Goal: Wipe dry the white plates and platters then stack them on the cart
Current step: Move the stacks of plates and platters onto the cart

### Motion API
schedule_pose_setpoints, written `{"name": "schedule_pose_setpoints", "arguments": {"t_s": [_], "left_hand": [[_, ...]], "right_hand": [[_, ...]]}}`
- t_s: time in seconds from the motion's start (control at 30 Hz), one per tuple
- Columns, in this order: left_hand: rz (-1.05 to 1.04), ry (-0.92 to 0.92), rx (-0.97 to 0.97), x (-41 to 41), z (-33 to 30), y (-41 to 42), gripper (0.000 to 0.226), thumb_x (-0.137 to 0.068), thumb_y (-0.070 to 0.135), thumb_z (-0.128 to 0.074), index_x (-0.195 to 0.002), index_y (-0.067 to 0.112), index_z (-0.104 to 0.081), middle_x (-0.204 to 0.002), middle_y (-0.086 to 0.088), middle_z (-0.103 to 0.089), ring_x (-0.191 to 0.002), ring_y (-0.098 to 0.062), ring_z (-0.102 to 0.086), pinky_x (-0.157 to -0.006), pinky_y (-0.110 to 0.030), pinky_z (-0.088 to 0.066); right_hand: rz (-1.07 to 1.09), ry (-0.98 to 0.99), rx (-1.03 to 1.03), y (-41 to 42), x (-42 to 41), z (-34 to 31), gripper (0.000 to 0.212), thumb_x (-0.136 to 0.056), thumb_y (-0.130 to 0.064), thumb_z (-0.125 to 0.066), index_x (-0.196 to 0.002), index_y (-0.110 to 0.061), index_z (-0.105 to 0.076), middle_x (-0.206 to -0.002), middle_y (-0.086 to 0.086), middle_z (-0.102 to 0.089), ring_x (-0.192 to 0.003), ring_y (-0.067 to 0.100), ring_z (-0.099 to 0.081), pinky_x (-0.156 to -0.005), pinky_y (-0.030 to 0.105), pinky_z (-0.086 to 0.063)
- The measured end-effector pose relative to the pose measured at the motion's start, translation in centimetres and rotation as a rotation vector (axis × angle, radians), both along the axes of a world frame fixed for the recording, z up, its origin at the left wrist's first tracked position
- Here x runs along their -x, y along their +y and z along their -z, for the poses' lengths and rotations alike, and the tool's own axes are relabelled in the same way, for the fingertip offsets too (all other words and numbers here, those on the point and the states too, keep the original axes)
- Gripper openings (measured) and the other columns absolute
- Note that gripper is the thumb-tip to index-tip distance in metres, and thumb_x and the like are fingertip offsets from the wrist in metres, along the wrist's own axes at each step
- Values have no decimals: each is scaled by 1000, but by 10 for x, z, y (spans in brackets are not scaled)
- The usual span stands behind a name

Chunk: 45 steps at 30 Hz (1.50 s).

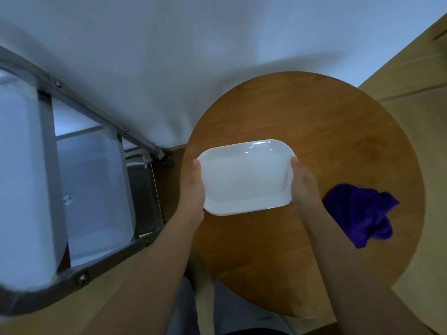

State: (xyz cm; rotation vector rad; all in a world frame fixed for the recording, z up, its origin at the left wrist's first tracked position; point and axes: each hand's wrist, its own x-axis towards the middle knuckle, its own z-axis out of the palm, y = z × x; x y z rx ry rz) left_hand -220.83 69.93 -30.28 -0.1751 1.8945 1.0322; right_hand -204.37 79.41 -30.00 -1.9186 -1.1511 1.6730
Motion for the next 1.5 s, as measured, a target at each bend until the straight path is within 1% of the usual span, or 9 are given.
{"name": "schedule_pose_setpoints", "arguments": {"t_s": [0.17,0.37,0.43,0.53,0.73,0.83,1.0,1.2,1.5], "left_hand": [[-61,104,-83,25,-54,-6,33,-93,59,-35,-88,32,-54,-95,4,-61,-87,-16,-58,-72,-31,-49],[-171,191,-276,72,-149,-40,31,-97,48,-36,-114,27,-51,-102,6,-59,-95,-14,-56,-86,-37,-46],[-173,225,-316,92,-183,-61,28,-98,47,-36,-109,28,-53,-97,7,-60,-91,-13,-57,-80,-35,-49],[-209,282,-364,132,-227,-102,24,-97,48,-39,-94,30,-53,-87,10,-60,-81,-9,-57,-64,-28,-45],[-280,356,-378,222,-274,-208,26,-96,49,-39,-98,27,-52,-83,11,-57,-72,-10,-55,-53,-26,-40],[-303,371,-370,268,-277,-259,26,-97,48,-38,-96,26,-52,-85,9,-58,-72,-11,-56,-55,-26,-40],[-287,380,-303,333,-252,-326,27,-98,45,-35,-104,24,-52,-110,-5,-58,-92,-23,-57,-77,-33,-45],[-284,313,-236,382,-192,-369,37,-98,44,-36,-117,20,-55,-114,-5,-55,-101,-24,-53,-93,-40,-44],[-315,235,-185,412,-124,-375,20,-98,36,-42,-101,21,-55,-95,0,-57,-83,-17,-53,-71,-26,-38]], "right_hand": [[23,57,-21,4,28,-51,44,-97,-43,-41,-136,-22,-43,-114,-6,-47,-106,15,-45,-87,33,-39],[-50,207,-126,-16,81,-154,17,-96,-36,-43,-101,-23,-54,-112,-1,-62,-102,18,-57,-93,39,-47],[-84,254,-147,-29,101,-188,16,-97,-35,-45,-98,-25,-57,-109,-3,-65,-102,19,-60,-94,40,-47],[-142,302,-181,-57,138,-234,25,-97,-34,-46,-116,-21,-57,-106,-5,-64,-102,19,-59,-96,39,-46],[-266,374,-179,-143,229,-282,13,-96,-32,-49,-88,-25,-57,-95,-4,-63,-92,16,-59,-88,35,-47],[-310,353,-159,-193,281,-283,16,-97,-30,-47,-85,-23,-55,-90,-4,-61,-86,16,-57,-87,36,-47],[-357,290,-101,-262,350,-257,16,-97,-26,-45,-82,-22,-50,-87,-2,-57,-78,16,-54,-62,30,-43],[-409,182,-44,-305,397,-204,19,-97,-25,-46,-113,-15,-50,-105,5,-57,-93,23,-54,-79,39,-47],[-339,72,33,-320,429,-138,9,-97,-22,-46,-101,-16,-52,-89,-5,-53,-81,15,-50,-80,38,-46]]}}
